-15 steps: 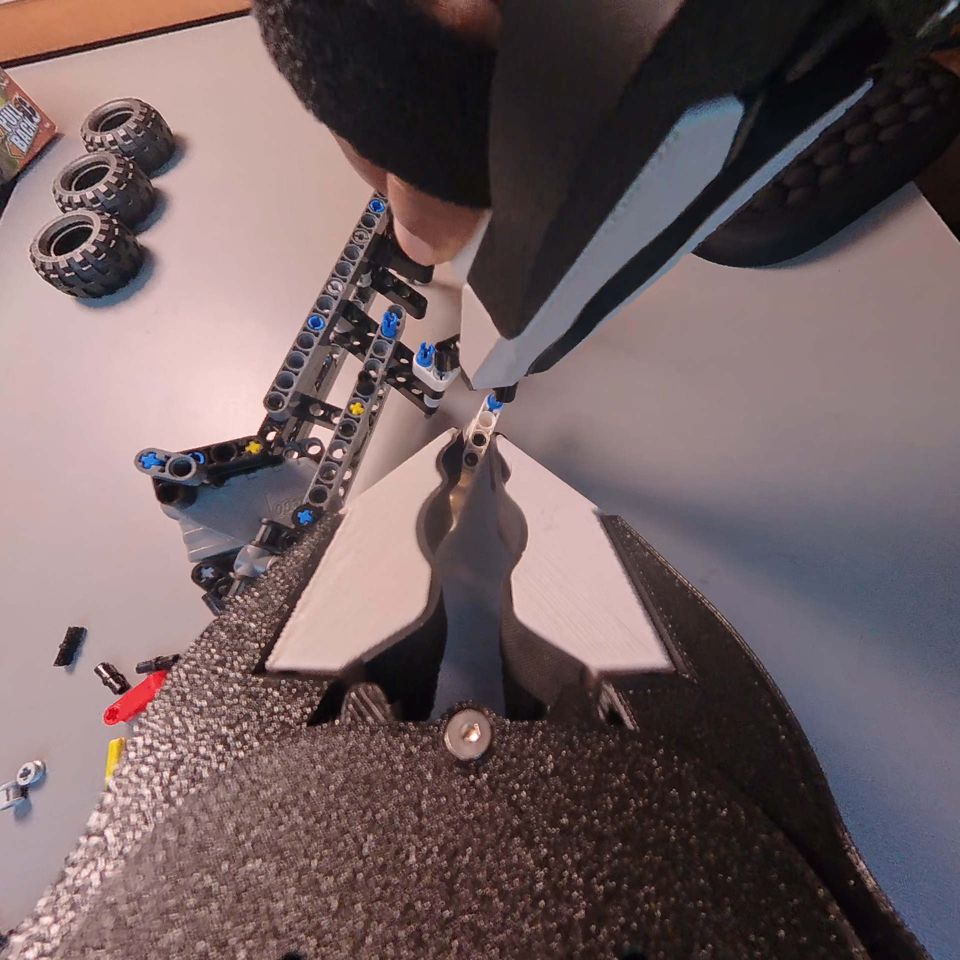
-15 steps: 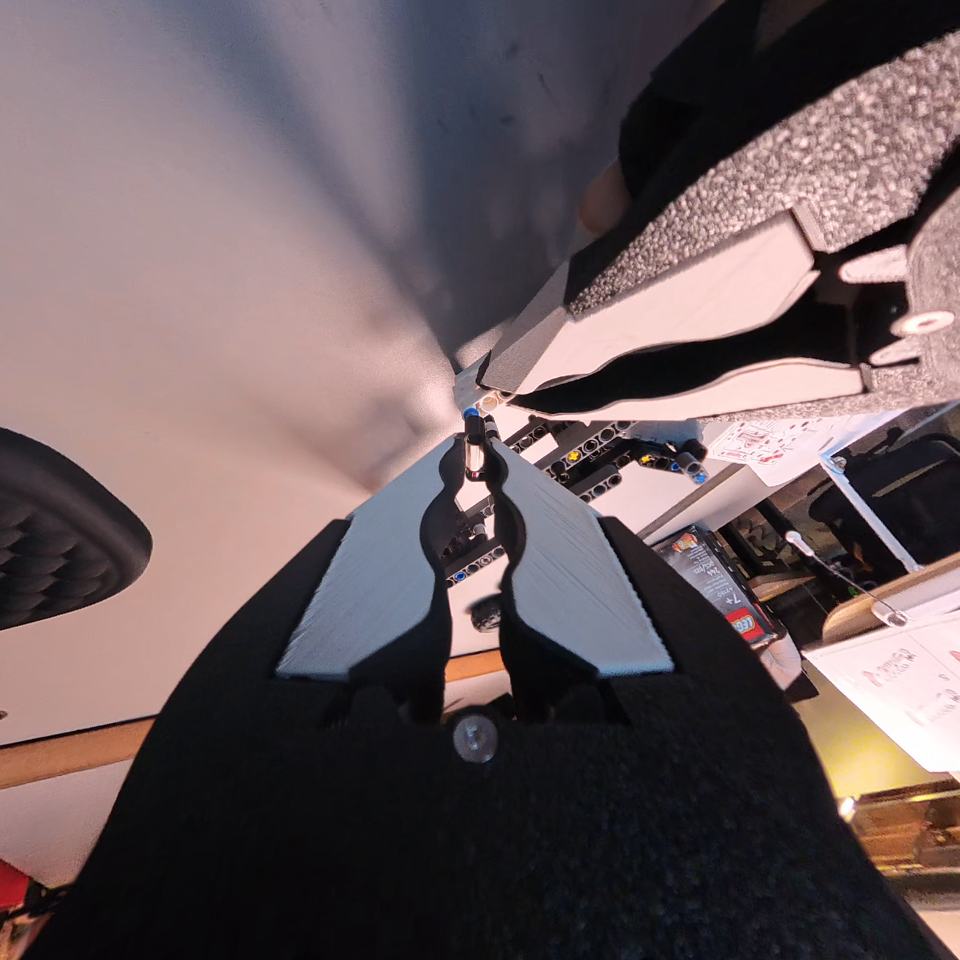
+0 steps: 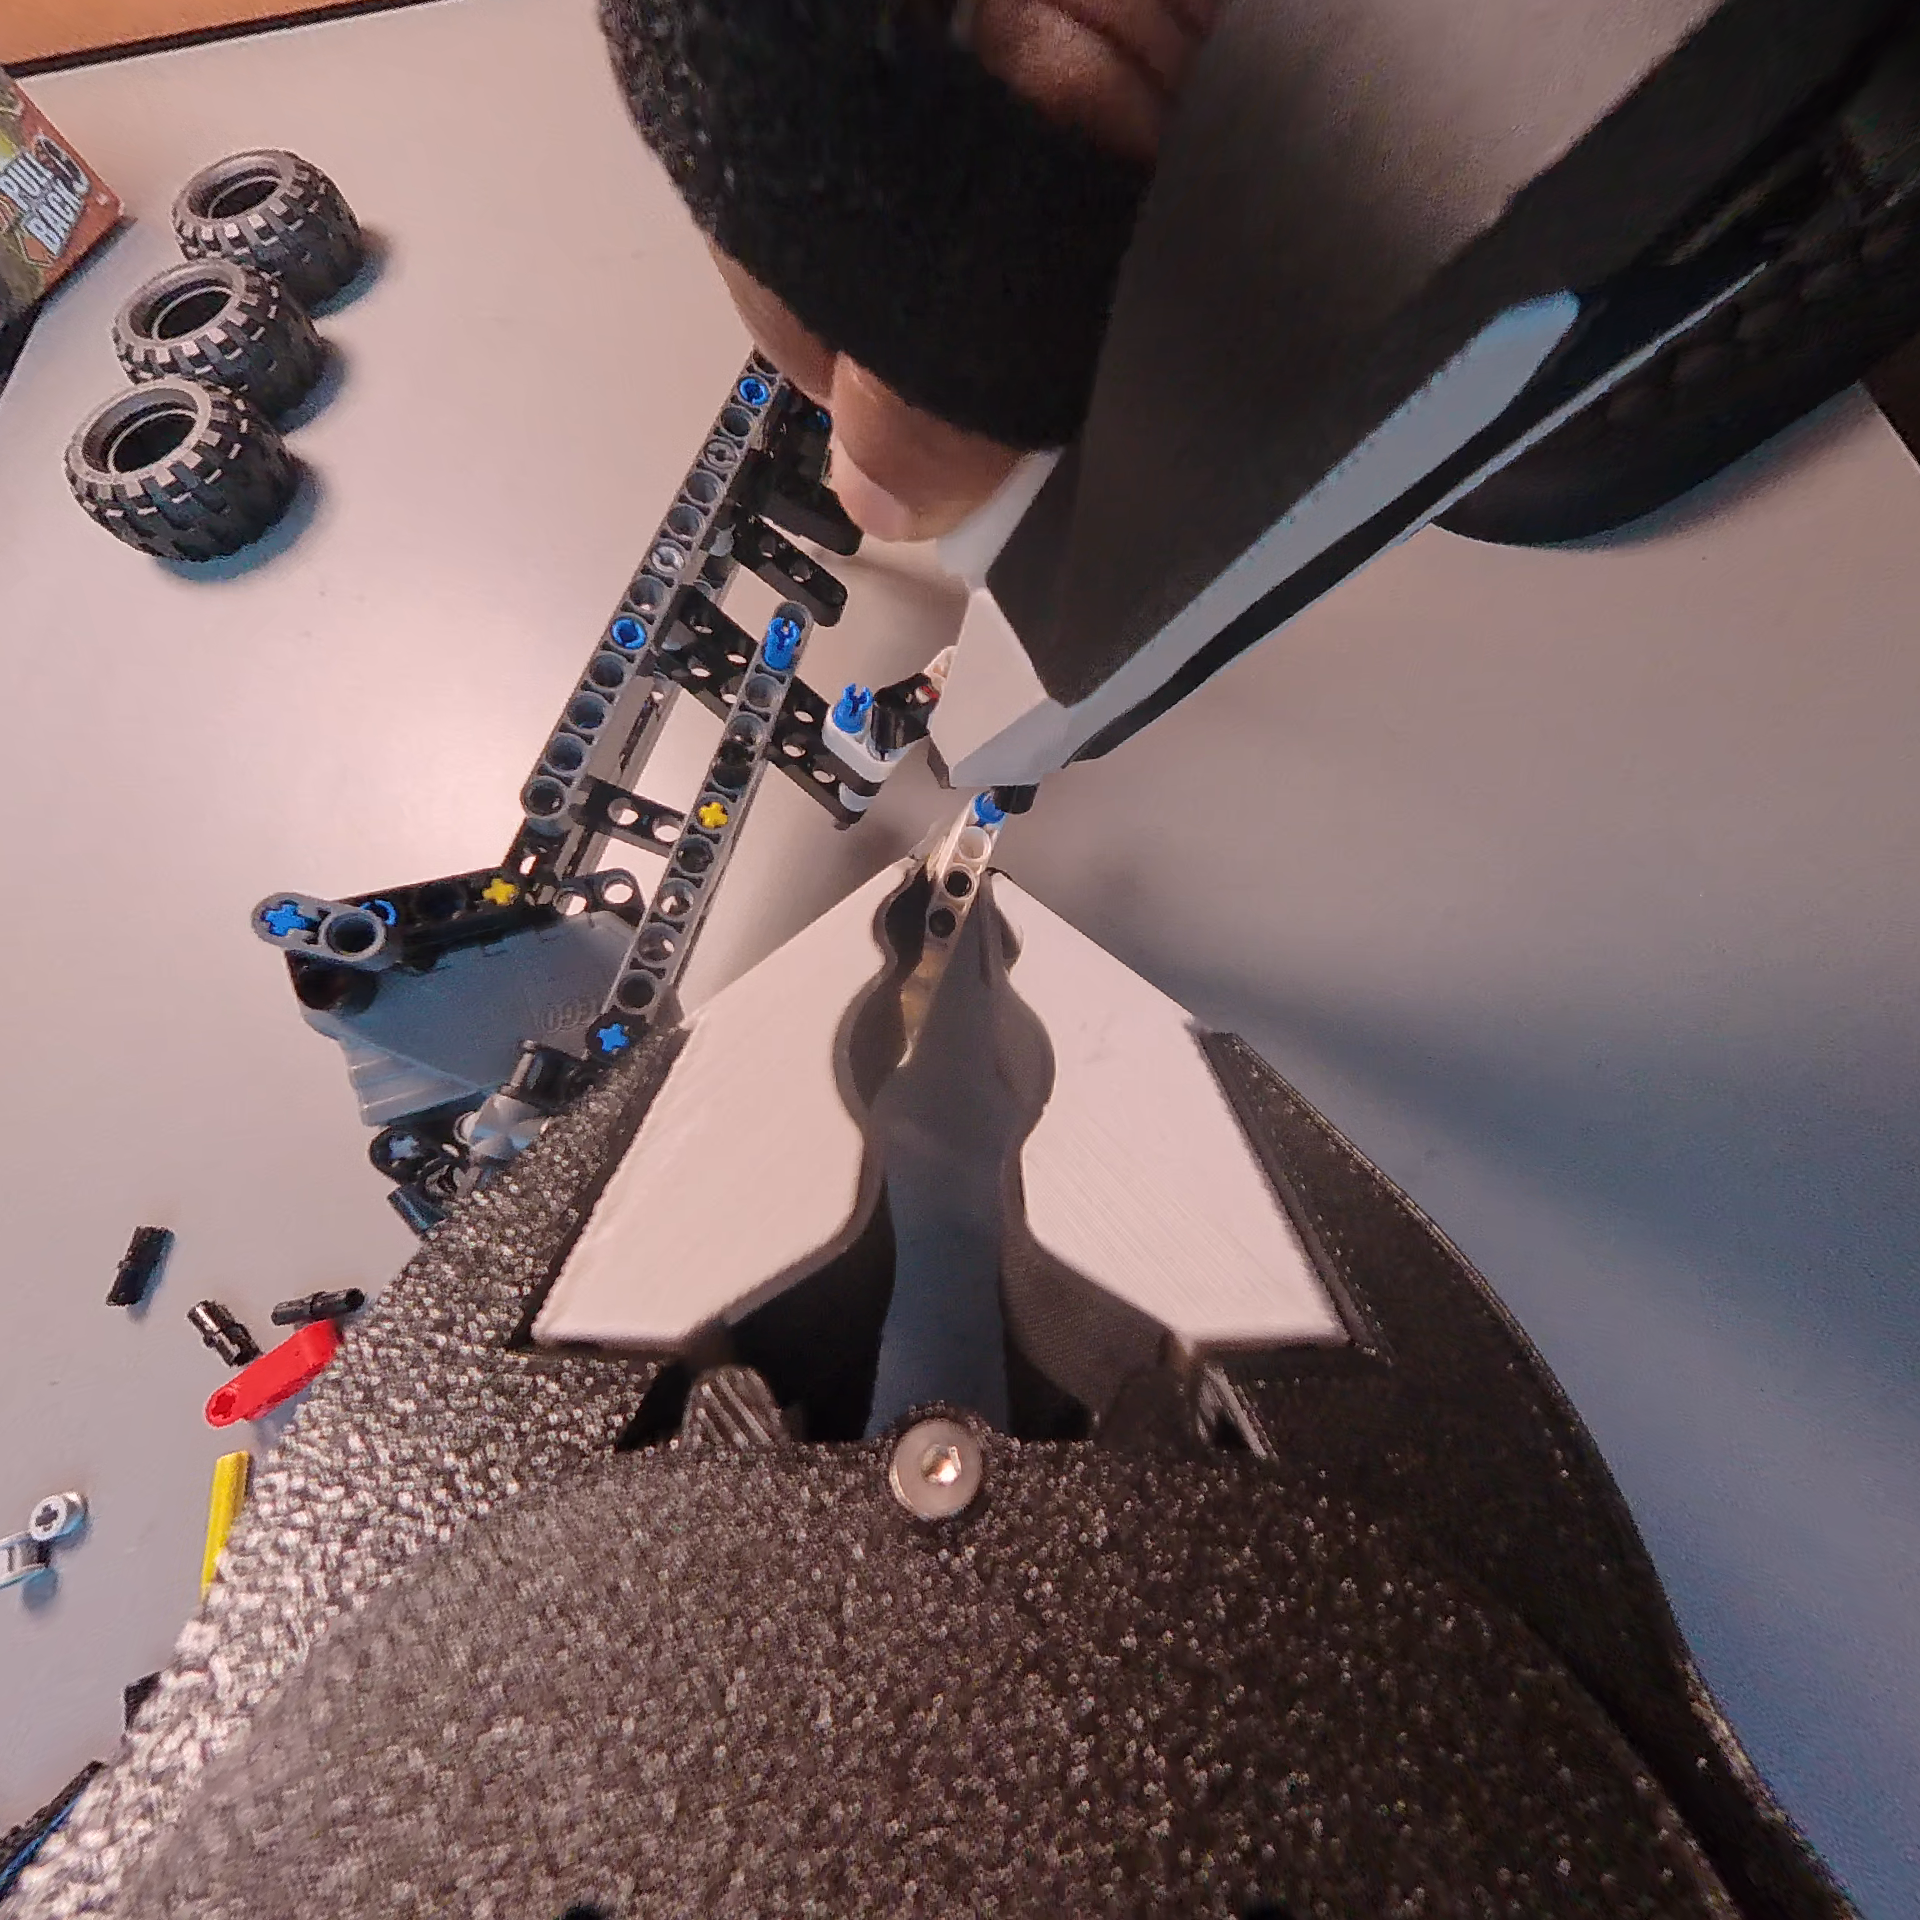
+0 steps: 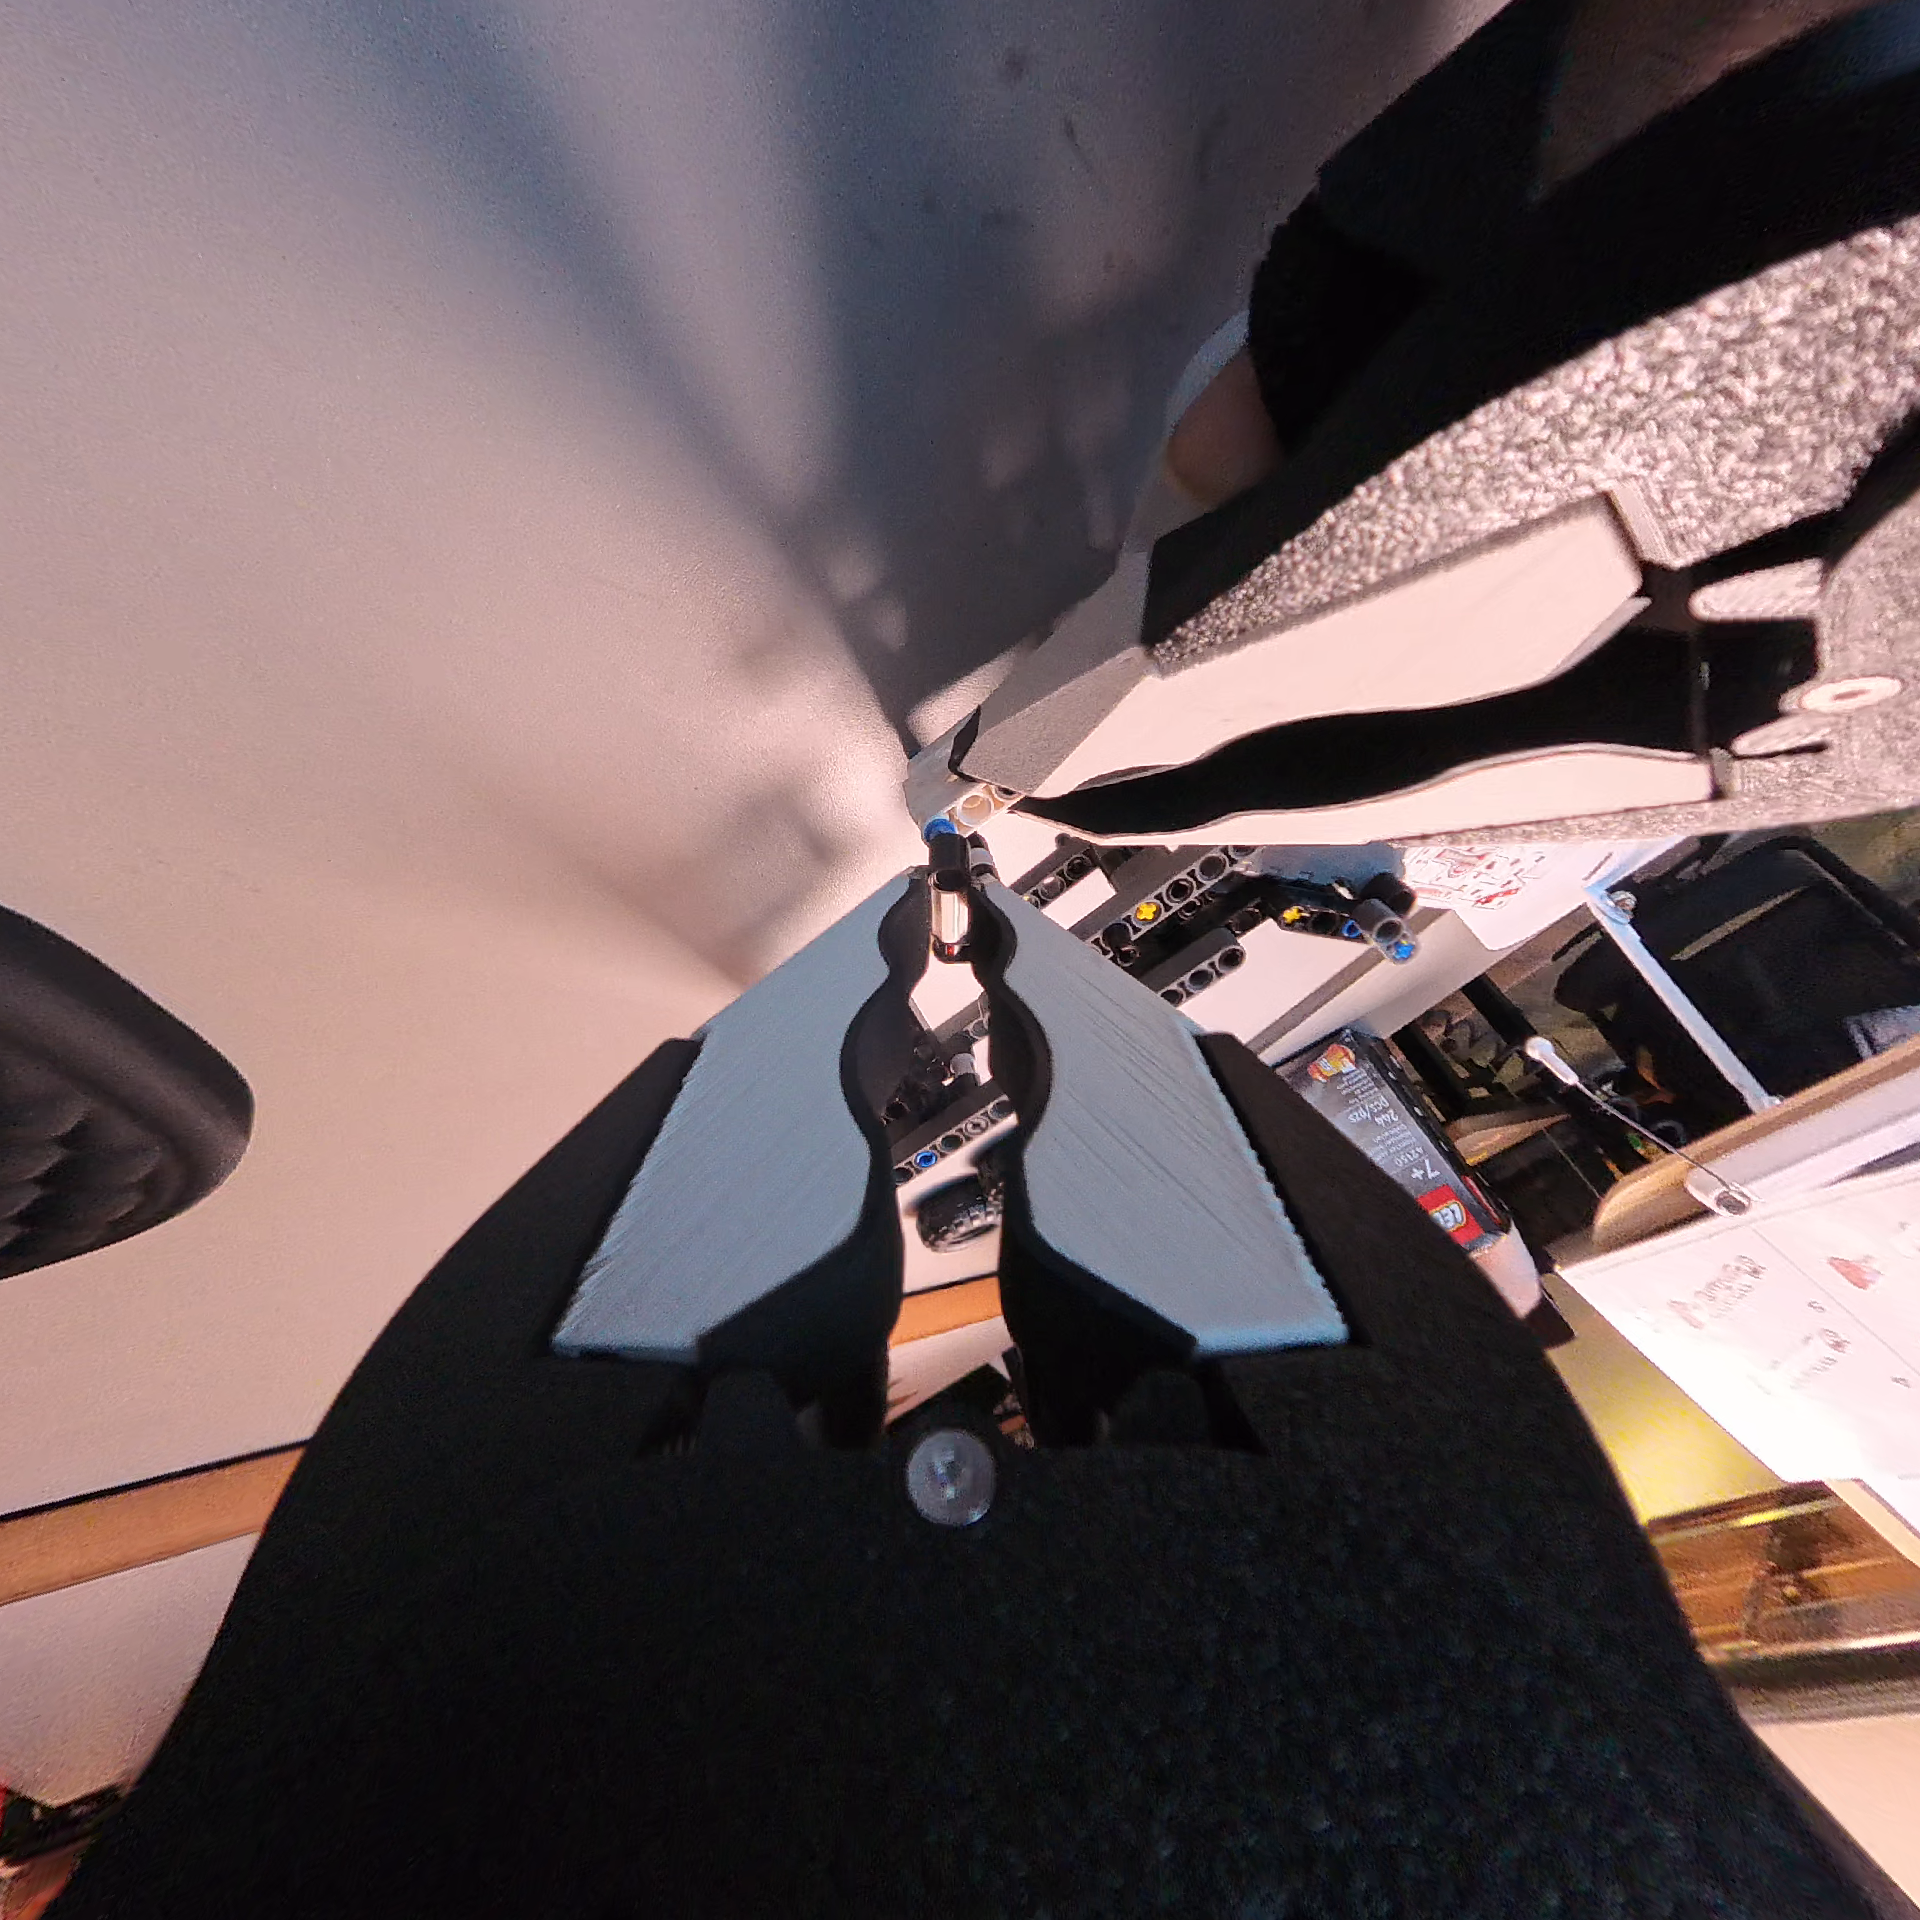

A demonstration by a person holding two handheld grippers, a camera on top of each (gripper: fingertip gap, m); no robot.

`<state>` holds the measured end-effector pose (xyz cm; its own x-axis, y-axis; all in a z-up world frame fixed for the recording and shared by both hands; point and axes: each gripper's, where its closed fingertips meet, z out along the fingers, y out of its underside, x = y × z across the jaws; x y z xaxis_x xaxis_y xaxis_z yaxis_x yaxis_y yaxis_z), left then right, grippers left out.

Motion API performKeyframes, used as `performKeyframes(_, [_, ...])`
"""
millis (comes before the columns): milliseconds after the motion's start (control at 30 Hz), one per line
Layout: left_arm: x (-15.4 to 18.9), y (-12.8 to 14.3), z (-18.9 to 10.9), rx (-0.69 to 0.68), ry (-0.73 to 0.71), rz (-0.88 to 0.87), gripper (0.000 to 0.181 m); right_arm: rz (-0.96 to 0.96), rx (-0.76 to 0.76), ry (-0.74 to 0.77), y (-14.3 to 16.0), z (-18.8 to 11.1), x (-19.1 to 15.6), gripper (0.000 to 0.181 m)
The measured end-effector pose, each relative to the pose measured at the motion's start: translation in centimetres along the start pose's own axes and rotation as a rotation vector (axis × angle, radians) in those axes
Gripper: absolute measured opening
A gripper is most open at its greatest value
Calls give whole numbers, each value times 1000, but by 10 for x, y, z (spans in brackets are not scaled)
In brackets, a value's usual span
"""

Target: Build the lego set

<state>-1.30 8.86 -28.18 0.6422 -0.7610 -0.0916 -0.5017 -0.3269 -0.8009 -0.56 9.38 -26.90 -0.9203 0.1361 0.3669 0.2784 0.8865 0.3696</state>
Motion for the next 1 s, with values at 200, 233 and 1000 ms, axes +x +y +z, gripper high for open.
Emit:
performKeyframes(200, [0,0,0,-10,-10,-2,8,-16,-1,38,-1,1,3,6])
performKeyframes(233, [0,-1,0,-8,-14,-3,8,4,11,46,1,1,4,6])
performKeyframes(1000, [19,-69,-39,365,-1,33,7,611,545,92,8,-52,12,6])
